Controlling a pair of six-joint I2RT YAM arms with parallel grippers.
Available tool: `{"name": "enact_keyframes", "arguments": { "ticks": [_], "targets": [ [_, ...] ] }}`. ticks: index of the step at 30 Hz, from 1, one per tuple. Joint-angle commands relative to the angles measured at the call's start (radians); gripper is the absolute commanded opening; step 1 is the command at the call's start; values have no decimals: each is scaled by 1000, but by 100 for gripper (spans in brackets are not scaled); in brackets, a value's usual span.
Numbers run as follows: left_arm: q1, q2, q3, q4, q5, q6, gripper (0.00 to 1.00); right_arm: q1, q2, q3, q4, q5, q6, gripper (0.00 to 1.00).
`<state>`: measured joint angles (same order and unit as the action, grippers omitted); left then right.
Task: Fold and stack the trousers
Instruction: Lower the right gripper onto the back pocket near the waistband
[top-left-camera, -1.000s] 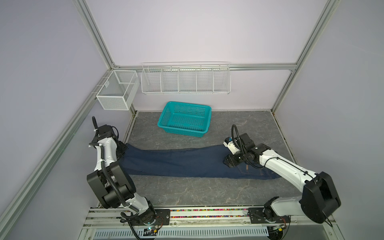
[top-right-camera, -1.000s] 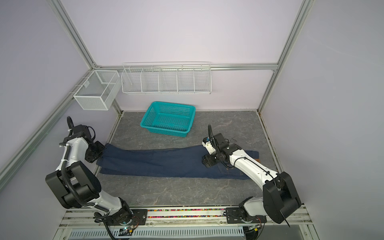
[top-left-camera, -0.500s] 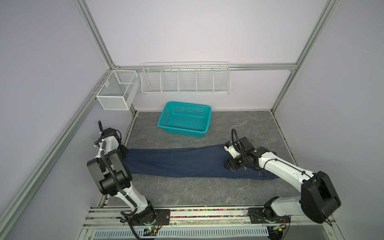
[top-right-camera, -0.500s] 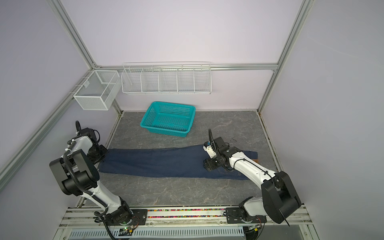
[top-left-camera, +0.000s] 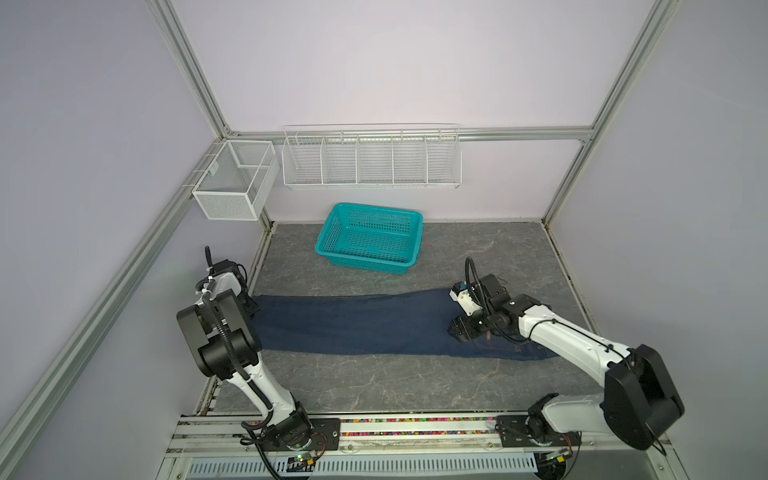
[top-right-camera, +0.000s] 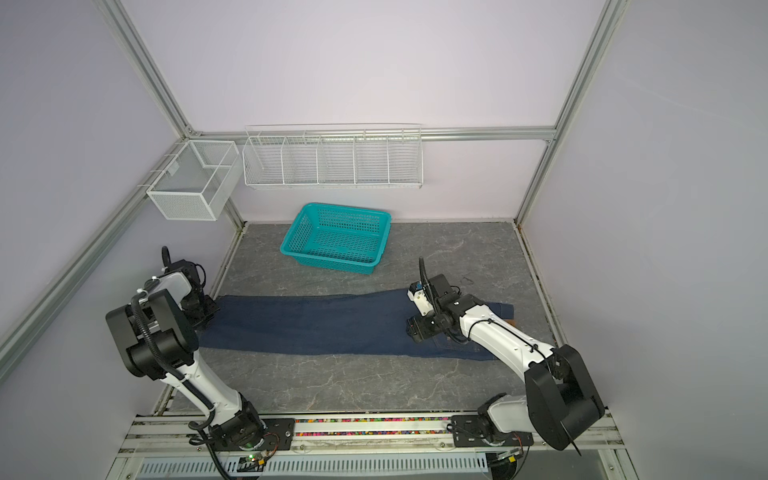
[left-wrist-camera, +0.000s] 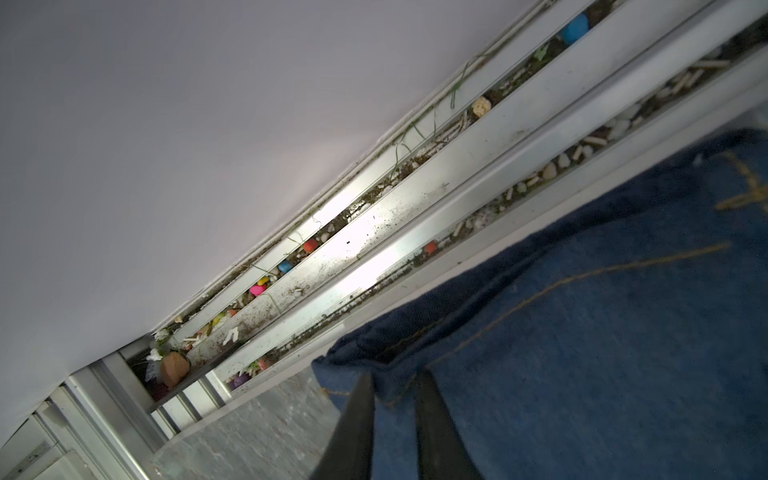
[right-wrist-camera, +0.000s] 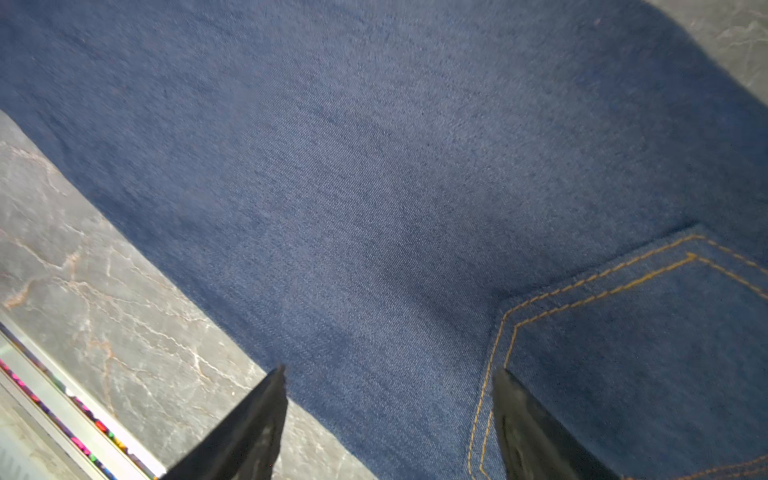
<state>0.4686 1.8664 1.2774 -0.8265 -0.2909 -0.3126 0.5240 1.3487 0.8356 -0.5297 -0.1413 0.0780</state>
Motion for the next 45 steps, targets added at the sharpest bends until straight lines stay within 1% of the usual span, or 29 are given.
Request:
{"name": "enact_keyframes", "arguments": {
  "ticks": [1,5,6,10,14,18,21,26,29,33,35,37,39,42,45],
  "targets": [
    [-12,-19,40,3,13,17,25,-5,-28,-26,29,-36,51,79],
    [-25,-62,51,-35,46,28,44,-9,-27,-41,53,-27,136,79],
    [-27,-78,51,-46,58,33,47,-13,-24,-45,59,-20,160,79],
    [-33,-124,45,-56,147,70,56,-20,20,-55,96,2,230,80],
    [-43,-154,46,-62,257,101,62,-50,92,-43,67,108,305,80],
    [-47,-171,34,-47,335,109,64,-125,131,-42,24,174,363,83],
    [-47,-164,32,-40,367,123,65,-169,173,-37,2,185,369,83],
    [-47,-156,19,-32,358,185,65,-216,225,-37,-74,244,374,83],
    [-47,-152,10,-15,346,228,65,-273,205,-74,-60,215,399,78],
    [-47,-134,12,-13,339,280,65,-300,192,-52,-94,227,395,79],
    [-48,-111,16,-25,332,300,65,-312,181,-39,-103,231,382,81],
    [-47,-87,11,-29,339,326,65,-343,168,-21,-103,204,329,82],
    [-48,-61,13,-28,328,340,65,-343,136,3,-93,158,284,83],
    [-46,-16,30,-22,279,368,65,-344,64,30,-83,108,236,84],
    [-46,38,72,-19,290,369,65,-344,-12,37,-66,35,198,85]
  ]
}}
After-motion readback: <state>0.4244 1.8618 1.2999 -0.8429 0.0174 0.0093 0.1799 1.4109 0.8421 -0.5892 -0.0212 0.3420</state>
